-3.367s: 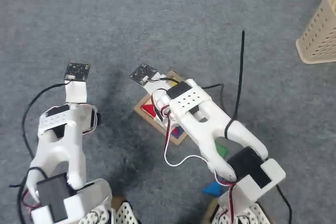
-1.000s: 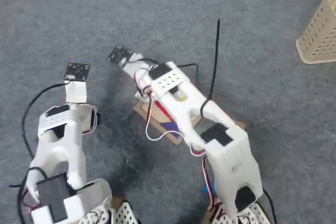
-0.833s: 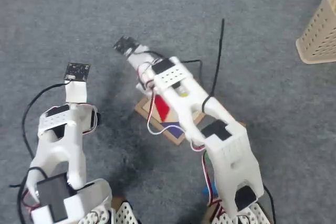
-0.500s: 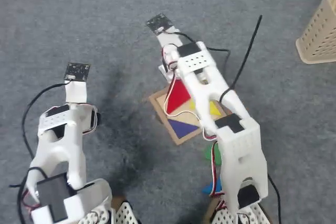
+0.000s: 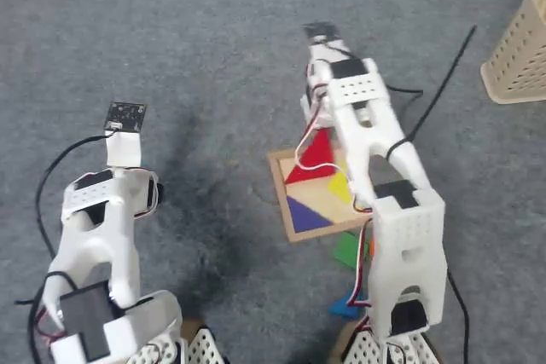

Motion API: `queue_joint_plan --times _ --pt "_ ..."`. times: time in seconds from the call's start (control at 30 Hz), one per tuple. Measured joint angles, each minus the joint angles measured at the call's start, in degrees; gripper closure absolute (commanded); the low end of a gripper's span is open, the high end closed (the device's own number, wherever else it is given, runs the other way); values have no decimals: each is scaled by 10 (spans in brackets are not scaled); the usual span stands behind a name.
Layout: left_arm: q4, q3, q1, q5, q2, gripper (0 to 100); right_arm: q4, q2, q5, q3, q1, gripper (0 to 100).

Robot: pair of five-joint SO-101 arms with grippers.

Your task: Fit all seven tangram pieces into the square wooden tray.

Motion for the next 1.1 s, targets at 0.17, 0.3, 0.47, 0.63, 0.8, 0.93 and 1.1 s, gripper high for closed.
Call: queue_joint_plan --times 0.17,0.3,0.47,0.63,0.8,0.93,1.1 --pt "0 0 0 0 0 822 65 -19 -145 0 18 992" --pt "0 0 0 0 0 822 71 -33 -222 6 23 992" --pt "0 0 0 0 0 822 4 -120 -235 117 33 992" --pt "0 0 0 0 0 822 -87 -246 -229 275 39 992" --pt "0 0 0 0 0 822 -140 -278 -179 386 38 989" --pt "0 0 0 0 0 822 -114 -279 -84 396 17 989" --pt "0 0 0 0 0 822 -130 -311 -37 468 32 965"
